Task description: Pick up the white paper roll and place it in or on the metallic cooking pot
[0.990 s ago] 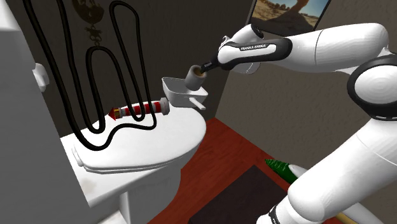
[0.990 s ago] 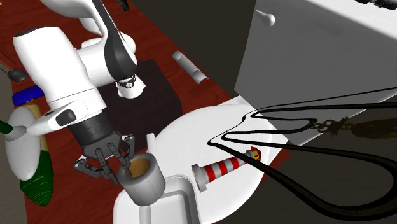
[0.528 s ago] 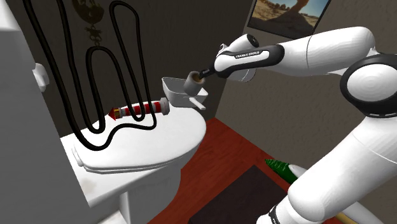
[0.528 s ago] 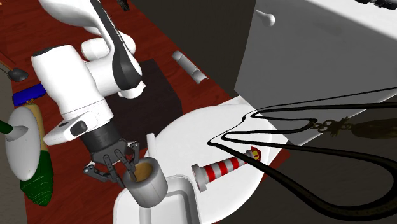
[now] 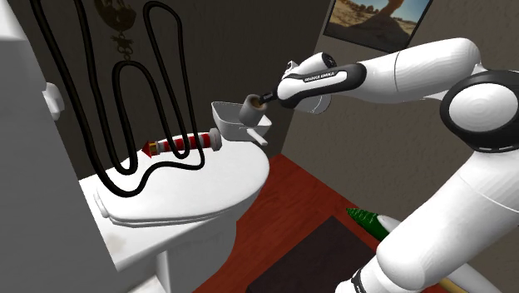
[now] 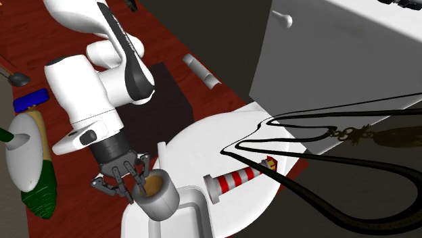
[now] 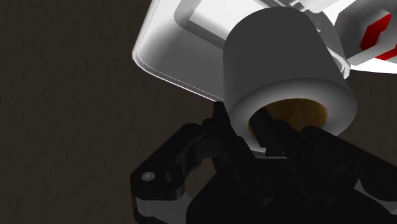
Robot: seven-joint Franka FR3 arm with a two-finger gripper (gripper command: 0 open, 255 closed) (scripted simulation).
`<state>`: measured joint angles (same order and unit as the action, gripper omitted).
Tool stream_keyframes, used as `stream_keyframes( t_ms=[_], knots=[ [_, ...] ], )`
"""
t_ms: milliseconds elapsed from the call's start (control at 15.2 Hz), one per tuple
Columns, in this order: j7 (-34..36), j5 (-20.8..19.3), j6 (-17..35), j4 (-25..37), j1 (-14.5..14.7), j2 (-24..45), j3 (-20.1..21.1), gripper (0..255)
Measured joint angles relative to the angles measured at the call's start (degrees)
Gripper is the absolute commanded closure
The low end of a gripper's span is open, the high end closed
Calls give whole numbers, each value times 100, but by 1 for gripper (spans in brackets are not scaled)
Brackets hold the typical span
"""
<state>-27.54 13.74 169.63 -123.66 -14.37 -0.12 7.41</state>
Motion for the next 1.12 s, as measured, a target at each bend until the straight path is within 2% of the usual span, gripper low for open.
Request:
stream_keyframes(
  t_ms=[264,330,528,660,990,1122],
  knots=[
    [38,-32,-3,4,1,0,-2,255],
    [-30,31,35,-17,0,-6,-3,0],
    [-282,244,279,-13,-53,96,-66,0],
    [-236,200,289,6,-50,116,-75,0],
    [-53,76,-478,-365,-12,-537,-57,0],
    [-38,71,-591,-423,-15,-676,-59,0]
  ],
)
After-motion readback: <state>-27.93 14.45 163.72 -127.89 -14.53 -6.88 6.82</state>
